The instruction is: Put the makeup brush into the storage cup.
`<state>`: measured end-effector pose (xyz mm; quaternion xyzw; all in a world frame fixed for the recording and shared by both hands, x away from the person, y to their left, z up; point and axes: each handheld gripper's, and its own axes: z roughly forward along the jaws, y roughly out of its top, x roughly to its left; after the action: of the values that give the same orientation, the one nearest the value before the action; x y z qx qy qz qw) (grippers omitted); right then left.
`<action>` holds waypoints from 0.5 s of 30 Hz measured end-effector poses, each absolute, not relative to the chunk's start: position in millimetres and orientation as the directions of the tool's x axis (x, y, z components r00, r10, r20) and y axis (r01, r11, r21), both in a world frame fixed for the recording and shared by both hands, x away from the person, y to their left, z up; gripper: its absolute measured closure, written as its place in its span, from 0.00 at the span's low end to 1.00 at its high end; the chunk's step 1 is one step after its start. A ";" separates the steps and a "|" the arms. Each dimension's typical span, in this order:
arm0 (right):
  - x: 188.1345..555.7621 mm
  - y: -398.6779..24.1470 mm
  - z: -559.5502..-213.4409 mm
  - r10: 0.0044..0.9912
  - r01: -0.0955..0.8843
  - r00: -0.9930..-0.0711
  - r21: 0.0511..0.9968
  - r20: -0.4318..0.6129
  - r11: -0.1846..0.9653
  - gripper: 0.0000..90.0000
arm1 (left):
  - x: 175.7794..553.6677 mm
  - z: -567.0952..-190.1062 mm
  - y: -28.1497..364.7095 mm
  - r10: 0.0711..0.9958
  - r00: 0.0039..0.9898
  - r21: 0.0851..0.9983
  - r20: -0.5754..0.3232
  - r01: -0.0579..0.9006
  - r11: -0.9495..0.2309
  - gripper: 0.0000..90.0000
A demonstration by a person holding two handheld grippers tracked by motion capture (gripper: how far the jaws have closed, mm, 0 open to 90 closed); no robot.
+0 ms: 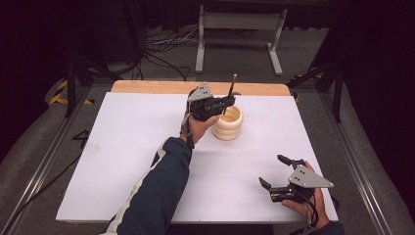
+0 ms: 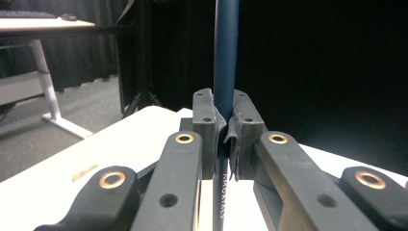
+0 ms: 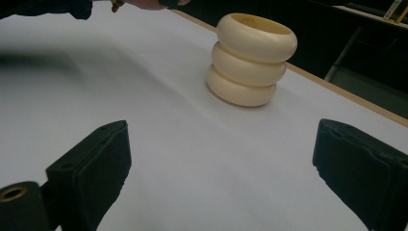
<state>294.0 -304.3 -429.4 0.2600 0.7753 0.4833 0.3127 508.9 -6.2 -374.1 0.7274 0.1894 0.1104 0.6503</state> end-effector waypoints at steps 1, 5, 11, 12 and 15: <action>294.2 -304.5 -429.5 0.703 0.104 -0.673 0.911 -0.231 0.399 0.08 | 509.6 -375.7 -7.7 0.427 0.900 0.986 -0.087 0.138 -0.090 0.93; 294.2 -304.1 -430.1 0.698 0.107 -0.679 0.910 -0.227 0.401 0.08 | 514.5 -380.1 -12.0 0.433 0.897 0.985 -0.086 0.142 -0.097 0.93; 294.3 -305.8 -430.1 0.700 0.109 -0.678 0.912 -0.223 0.396 0.08 | 517.3 -387.0 -21.2 0.436 0.897 0.981 -0.076 0.145 -0.126 0.93; 294.4 -306.0 -430.2 0.701 0.109 -0.678 0.912 -0.223 0.396 0.08 | 518.0 -387.7 -21.6 0.437 0.897 0.982 -0.070 0.140 -0.129 0.93; 293.9 -305.5 -429.8 0.700 0.107 -0.678 0.912 -0.225 0.396 0.08 | 518.7 -389.7 -21.8 0.436 0.896 0.979 -0.078 0.151 -0.134 0.93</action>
<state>293.9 -305.5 -429.8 0.2594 0.7774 0.4845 0.3061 518.7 -21.8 -389.7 0.7444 0.1971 0.1138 0.6277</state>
